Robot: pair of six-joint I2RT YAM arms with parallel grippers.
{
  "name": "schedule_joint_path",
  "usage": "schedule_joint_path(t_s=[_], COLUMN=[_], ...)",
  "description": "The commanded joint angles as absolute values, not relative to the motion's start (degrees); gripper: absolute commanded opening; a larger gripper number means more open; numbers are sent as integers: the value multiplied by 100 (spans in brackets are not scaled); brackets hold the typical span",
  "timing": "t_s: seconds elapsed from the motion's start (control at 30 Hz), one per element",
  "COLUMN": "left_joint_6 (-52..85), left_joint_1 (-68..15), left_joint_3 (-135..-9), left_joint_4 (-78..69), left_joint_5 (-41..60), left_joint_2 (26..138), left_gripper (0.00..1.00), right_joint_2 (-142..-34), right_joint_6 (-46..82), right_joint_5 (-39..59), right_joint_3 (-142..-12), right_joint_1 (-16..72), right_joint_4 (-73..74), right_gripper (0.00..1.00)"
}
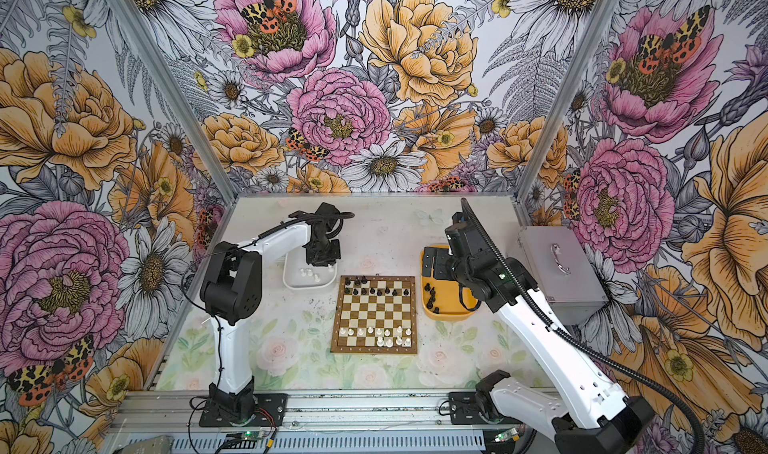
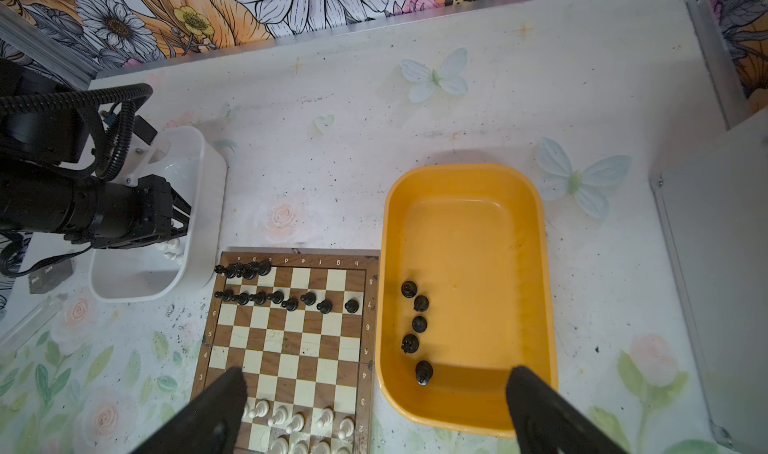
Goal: Set up the chess pieces on the board
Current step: 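Lift the white piece to the board's near edge while the right arm draws back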
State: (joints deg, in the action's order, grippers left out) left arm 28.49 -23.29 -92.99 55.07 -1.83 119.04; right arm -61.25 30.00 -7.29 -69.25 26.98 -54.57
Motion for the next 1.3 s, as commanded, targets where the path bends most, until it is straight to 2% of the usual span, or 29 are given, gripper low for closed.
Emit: schedule_joint_path(t_s=[0.0, 0.33, 0.93, 1.27], left_joint_6=[2832, 2847, 2918, 3314], left_joint_1=[-2355, -2354, -2565, -3236], left_joint_3=[-9256, -9281, -9410, -9327], left_joint_4=[5432, 5440, 6025, 6483], left_joint_5=[-162, -188, -730, -1313], left_joint_2=[11704, 11677, 10978, 9967], left_gripper=[21, 13, 12, 13], right_joint_2=[-5981, -5990, -6059, -5629], right_joint_6=[3042, 2963, 2698, 2646], right_joint_5=[-867, -883, -796, -576], right_joint_3=[-6882, -6913, -7067, -6868], right_joint_1=[2742, 2742, 2742, 2742], right_joint_4=[-5467, -5493, -5475, -5492], right_gripper=[100, 100, 100, 100])
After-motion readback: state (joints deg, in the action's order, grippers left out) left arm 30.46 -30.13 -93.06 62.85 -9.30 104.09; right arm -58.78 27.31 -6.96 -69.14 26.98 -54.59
